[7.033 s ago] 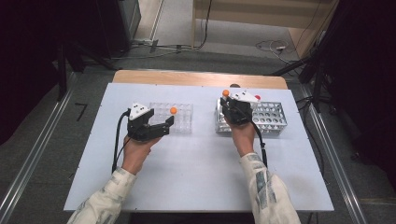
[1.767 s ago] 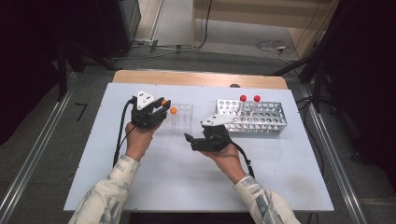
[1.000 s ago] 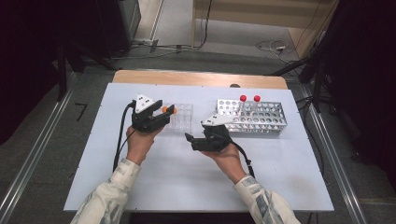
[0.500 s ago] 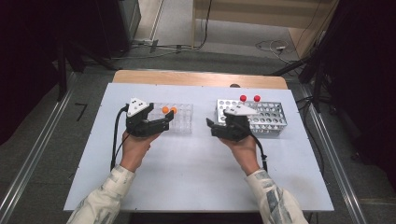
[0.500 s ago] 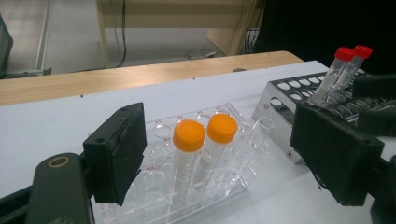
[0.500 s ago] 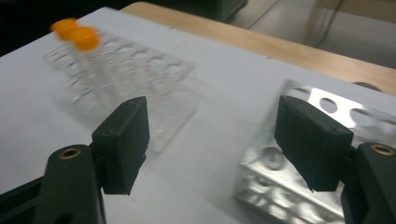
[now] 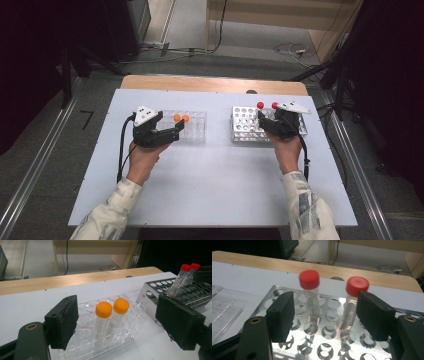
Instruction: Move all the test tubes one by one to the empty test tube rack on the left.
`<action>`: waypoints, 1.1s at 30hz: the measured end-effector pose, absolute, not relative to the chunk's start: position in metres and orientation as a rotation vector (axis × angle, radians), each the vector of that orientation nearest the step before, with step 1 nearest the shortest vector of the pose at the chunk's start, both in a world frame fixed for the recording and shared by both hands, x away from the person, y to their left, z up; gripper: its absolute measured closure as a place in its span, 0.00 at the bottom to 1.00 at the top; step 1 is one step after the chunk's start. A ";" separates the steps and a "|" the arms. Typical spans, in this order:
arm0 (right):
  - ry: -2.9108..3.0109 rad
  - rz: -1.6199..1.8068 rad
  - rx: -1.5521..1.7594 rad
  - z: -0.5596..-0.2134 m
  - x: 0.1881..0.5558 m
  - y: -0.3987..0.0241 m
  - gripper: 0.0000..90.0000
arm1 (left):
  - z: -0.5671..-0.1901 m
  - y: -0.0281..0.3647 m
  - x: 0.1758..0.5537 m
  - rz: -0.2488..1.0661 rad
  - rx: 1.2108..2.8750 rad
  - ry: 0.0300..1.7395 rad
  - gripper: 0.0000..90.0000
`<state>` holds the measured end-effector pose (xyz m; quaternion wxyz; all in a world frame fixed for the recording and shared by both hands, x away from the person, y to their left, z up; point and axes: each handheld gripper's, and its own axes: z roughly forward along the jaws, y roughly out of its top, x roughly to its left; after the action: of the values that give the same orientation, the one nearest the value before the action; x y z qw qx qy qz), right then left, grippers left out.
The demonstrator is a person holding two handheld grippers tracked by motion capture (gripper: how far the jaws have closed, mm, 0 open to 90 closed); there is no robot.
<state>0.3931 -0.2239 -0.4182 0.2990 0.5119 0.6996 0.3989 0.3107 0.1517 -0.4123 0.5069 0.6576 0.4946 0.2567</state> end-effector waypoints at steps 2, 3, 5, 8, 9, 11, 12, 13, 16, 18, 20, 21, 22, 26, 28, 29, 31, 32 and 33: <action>1.844 1.057 1.375 -0.420 0.396 -0.227 0.35 | -0.412 0.152 0.310 0.620 1.583 1.193 0.21; 1.839 1.051 1.377 -0.421 0.397 -0.228 0.35 | -0.412 0.153 0.310 0.619 1.583 1.194 0.21; 1.838 1.039 1.388 -0.423 0.399 -0.230 0.35 | -0.412 0.153 0.310 0.619 1.580 1.193 0.21; 1.844 1.027 1.384 -0.426 0.401 -0.230 0.38 | -0.412 0.154 0.310 0.619 1.579 1.197 0.21; 1.843 1.027 1.385 -0.427 0.402 -0.230 0.41 | -0.412 0.154 0.310 0.620 1.580 1.197 0.21; 1.837 1.027 1.390 -0.429 0.404 -0.230 0.44 | -0.412 0.153 0.310 0.621 1.578 1.196 0.21; 1.836 1.023 1.397 -0.430 0.405 -0.230 0.45 | -0.412 0.154 0.310 0.621 1.577 1.195 0.21; 1.837 1.019 1.402 -0.431 0.406 -0.231 0.46 | -0.412 0.154 0.310 0.621 1.577 1.194 0.21; 1.839 1.003 1.413 -0.436 0.410 -0.232 0.52 | -0.412 0.154 0.310 0.619 1.576 1.195 0.21; 1.826 1.005 1.422 -0.438 0.411 -0.233 0.59 | -0.412 0.154 0.310 0.619 1.579 1.195 0.21; 1.820 1.004 1.425 -0.439 0.413 -0.235 0.65 | -0.412 0.154 0.310 0.617 1.581 1.195 0.21; 1.820 1.001 1.424 -0.440 0.413 -0.235 0.67 | -0.412 0.153 0.310 0.617 1.580 1.195 0.21; 1.820 0.999 1.432 -0.440 0.414 -0.235 0.68 | -0.412 0.153 0.310 0.617 1.579 1.196 0.21; 1.818 0.993 1.431 -0.442 0.415 -0.236 0.74 | -0.412 0.154 0.310 0.617 1.577 1.196 0.21; 1.814 0.990 1.436 -0.442 0.415 -0.236 0.77 | -0.412 0.154 0.310 0.618 1.577 1.195 0.21; 1.814 0.989 1.435 -0.442 0.415 -0.237 0.78 | -0.412 0.154 0.310 0.619 1.579 1.194 0.21; 1.810 0.983 1.432 -0.442 0.415 -0.237 0.79 | -0.412 0.153 0.310 0.617 1.579 1.195 0.21; 1.805 0.989 1.436 -0.441 0.414 -0.238 0.79 | -0.412 0.153 0.310 0.617 1.579 1.195 0.21; 1.800 0.997 1.435 -0.440 0.414 -0.238 0.79 | -0.412 0.153 0.310 0.616 1.581 1.195 0.21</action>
<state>0.4136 -0.2384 -0.4398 0.3111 0.5437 0.6819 0.3777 0.3099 0.1533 -0.4120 0.5081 0.6561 0.4959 0.2557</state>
